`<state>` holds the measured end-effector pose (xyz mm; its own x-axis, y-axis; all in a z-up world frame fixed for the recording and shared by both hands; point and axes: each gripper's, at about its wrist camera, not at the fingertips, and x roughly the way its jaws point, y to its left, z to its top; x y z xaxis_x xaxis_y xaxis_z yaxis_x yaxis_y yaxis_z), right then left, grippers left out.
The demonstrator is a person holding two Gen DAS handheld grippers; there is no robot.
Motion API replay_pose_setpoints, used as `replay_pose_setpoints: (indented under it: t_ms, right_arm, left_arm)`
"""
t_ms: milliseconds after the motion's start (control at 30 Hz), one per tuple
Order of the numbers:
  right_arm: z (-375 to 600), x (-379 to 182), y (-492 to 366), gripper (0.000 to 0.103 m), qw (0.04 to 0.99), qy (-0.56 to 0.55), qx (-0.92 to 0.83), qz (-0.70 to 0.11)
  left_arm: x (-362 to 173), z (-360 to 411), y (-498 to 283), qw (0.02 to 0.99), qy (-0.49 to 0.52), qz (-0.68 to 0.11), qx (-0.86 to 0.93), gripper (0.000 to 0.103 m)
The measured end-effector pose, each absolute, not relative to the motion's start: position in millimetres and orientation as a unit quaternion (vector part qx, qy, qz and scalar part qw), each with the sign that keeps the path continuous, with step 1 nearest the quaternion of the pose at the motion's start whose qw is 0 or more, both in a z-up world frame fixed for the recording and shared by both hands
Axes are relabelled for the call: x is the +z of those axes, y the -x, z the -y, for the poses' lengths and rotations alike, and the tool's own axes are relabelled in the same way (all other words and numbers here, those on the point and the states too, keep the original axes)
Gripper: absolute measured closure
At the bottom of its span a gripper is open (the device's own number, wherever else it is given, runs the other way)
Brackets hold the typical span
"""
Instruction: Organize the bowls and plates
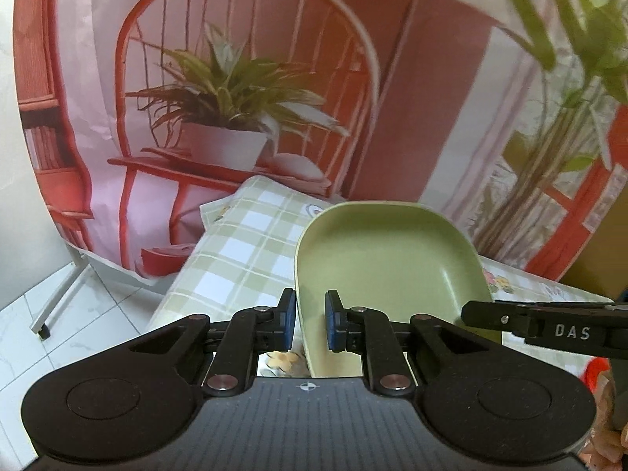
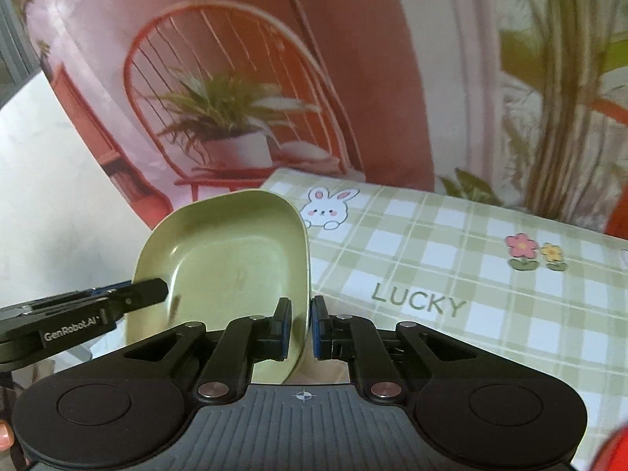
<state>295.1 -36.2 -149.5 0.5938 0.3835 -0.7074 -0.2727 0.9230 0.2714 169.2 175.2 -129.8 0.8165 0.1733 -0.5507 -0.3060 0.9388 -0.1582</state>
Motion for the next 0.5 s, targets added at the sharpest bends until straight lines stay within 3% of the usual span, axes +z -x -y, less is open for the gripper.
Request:
replay_pose_setpoints:
  t_ms: [500]
  right_arm:
    - [126, -128, -210, 0.093, 0.919, -0.101, 0.149, -0.352]
  left_arm:
    - [-131, -88, -150, 0.948, 0.094, -0.293, 0.081, 0.086]
